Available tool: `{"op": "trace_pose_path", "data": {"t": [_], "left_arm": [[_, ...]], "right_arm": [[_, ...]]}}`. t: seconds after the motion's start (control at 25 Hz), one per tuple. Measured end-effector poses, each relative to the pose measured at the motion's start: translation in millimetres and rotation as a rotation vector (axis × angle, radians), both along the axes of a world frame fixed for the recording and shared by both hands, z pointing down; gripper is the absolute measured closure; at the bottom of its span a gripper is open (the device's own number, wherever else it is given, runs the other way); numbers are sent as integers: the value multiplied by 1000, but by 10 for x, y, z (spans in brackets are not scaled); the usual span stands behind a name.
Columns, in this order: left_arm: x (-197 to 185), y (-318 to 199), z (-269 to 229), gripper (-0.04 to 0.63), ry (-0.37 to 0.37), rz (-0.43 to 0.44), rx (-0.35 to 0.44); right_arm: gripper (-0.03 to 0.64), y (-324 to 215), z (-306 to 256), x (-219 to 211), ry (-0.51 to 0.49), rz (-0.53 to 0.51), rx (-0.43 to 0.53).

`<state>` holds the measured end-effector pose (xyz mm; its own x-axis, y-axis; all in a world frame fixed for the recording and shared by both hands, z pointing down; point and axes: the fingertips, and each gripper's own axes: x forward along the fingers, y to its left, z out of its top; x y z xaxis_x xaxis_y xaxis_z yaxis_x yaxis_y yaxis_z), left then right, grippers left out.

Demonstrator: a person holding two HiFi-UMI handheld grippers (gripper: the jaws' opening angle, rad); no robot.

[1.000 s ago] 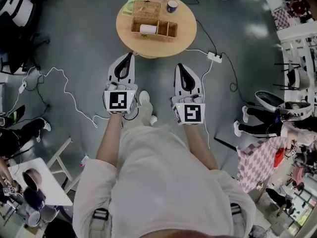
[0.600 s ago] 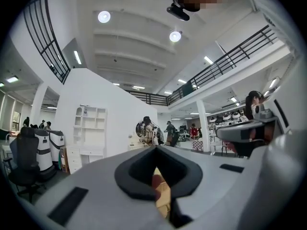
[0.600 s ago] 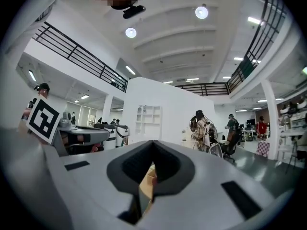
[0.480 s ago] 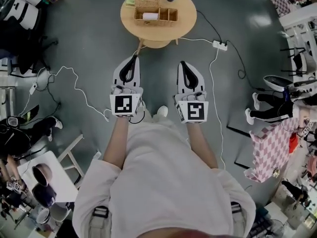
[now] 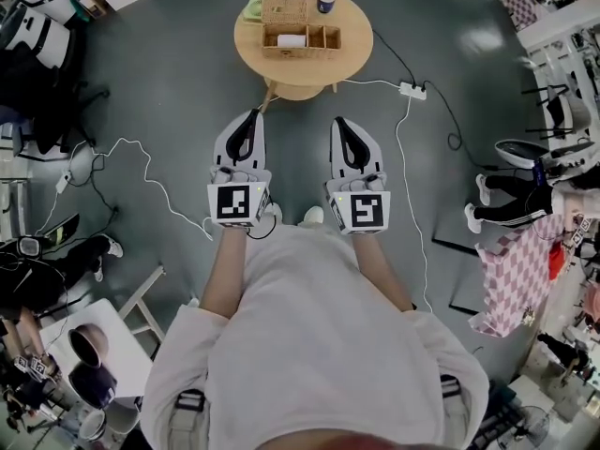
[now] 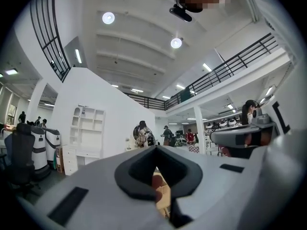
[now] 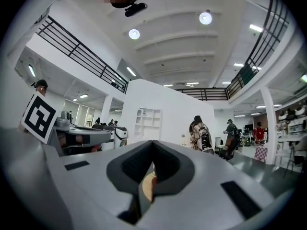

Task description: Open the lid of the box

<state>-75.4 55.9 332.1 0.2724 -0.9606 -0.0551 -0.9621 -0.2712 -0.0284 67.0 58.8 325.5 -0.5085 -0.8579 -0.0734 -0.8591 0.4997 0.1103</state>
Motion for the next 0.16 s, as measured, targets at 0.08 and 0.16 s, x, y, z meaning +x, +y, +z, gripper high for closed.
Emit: {"op": "trace_pose_path", "data": {"t": [0.08, 0.16], "left_arm": [[-114, 7, -20, 601, 12, 1, 3], [-216, 26, -21, 601, 20, 1, 5]], "right_arm": [[623, 4, -34, -143, 6, -5, 8], [623, 2, -49, -271, 12, -9, 10]]}}
